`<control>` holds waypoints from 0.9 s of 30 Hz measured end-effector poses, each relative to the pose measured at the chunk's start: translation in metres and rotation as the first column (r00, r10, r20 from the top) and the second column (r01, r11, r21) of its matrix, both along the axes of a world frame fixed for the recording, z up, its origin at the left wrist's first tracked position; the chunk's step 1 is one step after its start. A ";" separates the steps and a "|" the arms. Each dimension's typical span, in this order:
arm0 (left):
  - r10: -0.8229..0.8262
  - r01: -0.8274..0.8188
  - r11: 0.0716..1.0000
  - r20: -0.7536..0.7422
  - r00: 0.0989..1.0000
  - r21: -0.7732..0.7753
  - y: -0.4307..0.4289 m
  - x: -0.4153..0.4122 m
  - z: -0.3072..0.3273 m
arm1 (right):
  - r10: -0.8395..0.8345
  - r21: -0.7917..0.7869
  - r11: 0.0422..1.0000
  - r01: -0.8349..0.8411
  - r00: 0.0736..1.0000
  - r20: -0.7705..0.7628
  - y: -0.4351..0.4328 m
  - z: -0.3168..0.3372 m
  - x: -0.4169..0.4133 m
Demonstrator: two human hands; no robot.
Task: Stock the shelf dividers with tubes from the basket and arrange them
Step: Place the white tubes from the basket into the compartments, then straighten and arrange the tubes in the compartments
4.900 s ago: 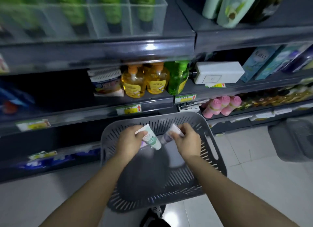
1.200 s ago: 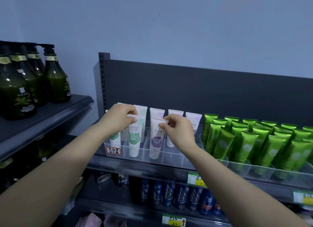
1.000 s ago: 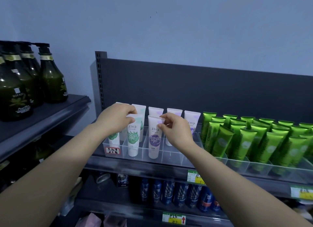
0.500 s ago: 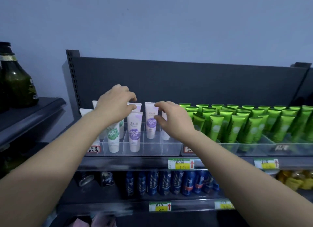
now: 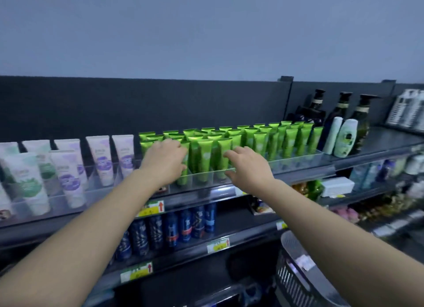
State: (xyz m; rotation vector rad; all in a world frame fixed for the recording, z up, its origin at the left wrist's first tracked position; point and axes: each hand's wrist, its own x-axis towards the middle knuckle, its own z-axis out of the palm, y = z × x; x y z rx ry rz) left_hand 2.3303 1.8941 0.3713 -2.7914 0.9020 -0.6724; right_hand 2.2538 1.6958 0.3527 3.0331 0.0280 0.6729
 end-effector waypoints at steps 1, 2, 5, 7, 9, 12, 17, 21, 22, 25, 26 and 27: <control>-0.013 0.013 1.000 -0.002 1.000 0.002 -0.016 -0.008 -0.005 | -0.029 -0.008 1.000 0.028 0.999 -0.018 -0.018 -0.004 -0.010; -0.029 0.029 1.000 0.008 1.000 0.002 -0.032 -0.015 -0.009 | -0.056 -0.016 0.998 0.055 0.998 -0.037 -0.035 -0.008 -0.021; -0.073 0.073 0.997 0.064 0.995 -0.008 -0.078 -0.036 -0.020 | -0.117 -0.007 0.993 0.117 0.988 -0.096 -0.083 -0.019 -0.052; -0.093 0.094 0.995 0.050 0.994 -0.025 -0.109 -0.050 -0.026 | -0.152 0.003 0.988 0.153 0.980 -0.126 -0.113 -0.025 -0.070; -0.120 0.121 0.992 0.022 0.992 -0.027 -0.141 -0.063 -0.034 | -0.184 0.007 0.982 0.187 0.971 -0.153 -0.140 -0.032 -0.087; -0.177 0.177 0.984 -0.020 0.984 -0.008 -0.188 -0.082 -0.052 | -0.234 0.002 0.971 0.240 0.952 -0.199 -0.179 -0.045 -0.112; -0.209 0.216 0.975 -0.103 0.972 0.056 -0.258 -0.103 -0.082 | -0.295 0.014 0.951 0.308 0.922 -0.250 -0.235 -0.074 -0.144; -0.243 0.257 0.963 -0.148 0.959 0.079 -0.306 -0.104 -0.107 | -0.343 0.006 0.932 0.363 0.886 -0.310 -0.274 -0.096 -0.154; -0.259 0.275 0.957 -0.155 0.953 0.091 -0.318 -0.103 -0.113 | -0.354 0.009 0.926 0.376 0.879 -0.321 -0.284 -0.102 -0.154; -0.283 0.306 0.945 -0.186 0.941 0.116 -0.352 -0.097 -0.136 | -0.372 0.026 0.913 0.408 0.856 -0.360 -0.311 -0.119 -0.150; -0.283 0.309 0.944 -0.198 0.939 0.119 -0.363 -0.094 -0.143 | -0.379 0.026 0.909 0.417 0.849 -0.367 -0.320 -0.126 -0.147; -0.283 0.313 0.942 -0.210 0.936 0.123 -0.374 -0.090 -0.150 | -0.385 0.022 0.906 0.424 0.843 -0.376 -0.329 -0.132 -0.144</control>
